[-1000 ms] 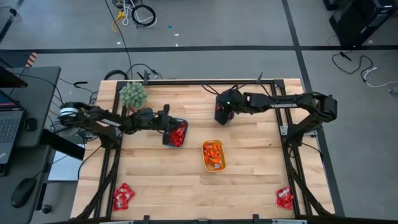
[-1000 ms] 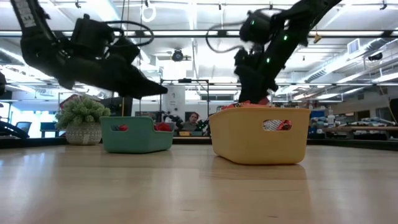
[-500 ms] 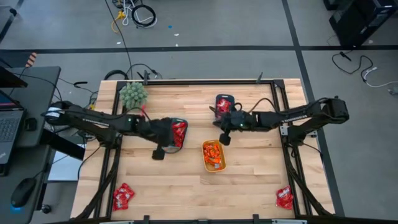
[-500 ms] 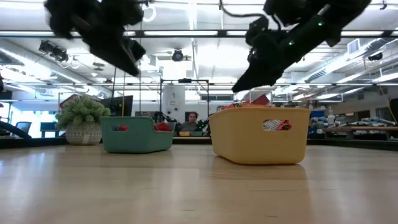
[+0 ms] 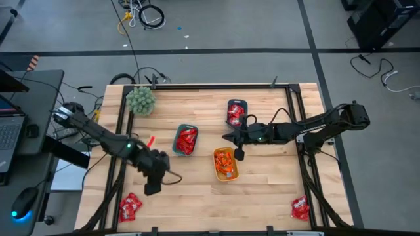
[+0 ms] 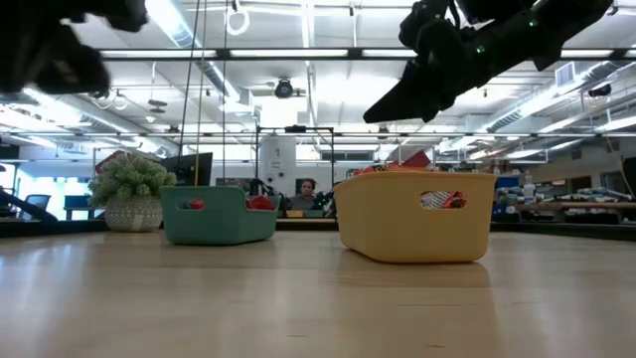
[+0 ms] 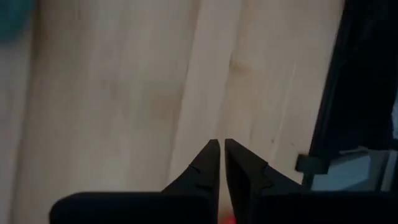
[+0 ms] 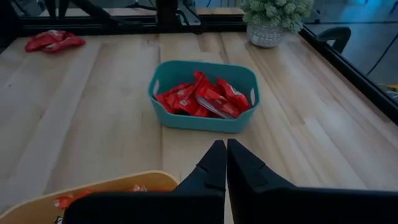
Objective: Sort candy
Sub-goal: Put the red candy into the blue bin
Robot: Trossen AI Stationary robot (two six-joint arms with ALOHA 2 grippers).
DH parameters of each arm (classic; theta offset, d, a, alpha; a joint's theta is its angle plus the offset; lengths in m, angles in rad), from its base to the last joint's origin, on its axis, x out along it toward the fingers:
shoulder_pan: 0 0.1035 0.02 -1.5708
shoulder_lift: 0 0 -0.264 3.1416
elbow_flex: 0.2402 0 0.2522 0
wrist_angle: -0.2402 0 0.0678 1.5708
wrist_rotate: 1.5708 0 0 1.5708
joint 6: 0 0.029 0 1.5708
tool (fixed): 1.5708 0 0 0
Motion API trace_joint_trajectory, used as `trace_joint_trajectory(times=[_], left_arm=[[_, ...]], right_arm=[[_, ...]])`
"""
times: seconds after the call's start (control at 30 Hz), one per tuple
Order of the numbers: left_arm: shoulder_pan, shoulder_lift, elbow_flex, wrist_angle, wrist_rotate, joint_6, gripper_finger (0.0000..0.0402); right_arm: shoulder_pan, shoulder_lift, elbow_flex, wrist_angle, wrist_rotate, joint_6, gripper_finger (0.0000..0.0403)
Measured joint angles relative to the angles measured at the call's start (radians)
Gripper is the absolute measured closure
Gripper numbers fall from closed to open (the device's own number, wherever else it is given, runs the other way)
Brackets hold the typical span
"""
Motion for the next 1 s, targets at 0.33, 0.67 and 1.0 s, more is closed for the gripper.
trace_joint_trajectory(times=[0.33,0.67,1.0], left_arm=[[-0.171,0.145,-0.001,0.001,0.101,-0.199,0.0294],[-0.299,0.323,-0.001,0.004,0.218,-0.085,0.0248],[-0.369,0.41,-0.001,0.005,0.262,-0.049,0.0247]], right_arm=[[-0.001,0.003,0.0,0.001,-0.012,-0.013,0.0402],[-0.001,0.003,0.0,0.004,-0.023,-0.008,0.0402],[-0.001,0.003,0.0,0.004,-0.023,0.007,0.0402]])
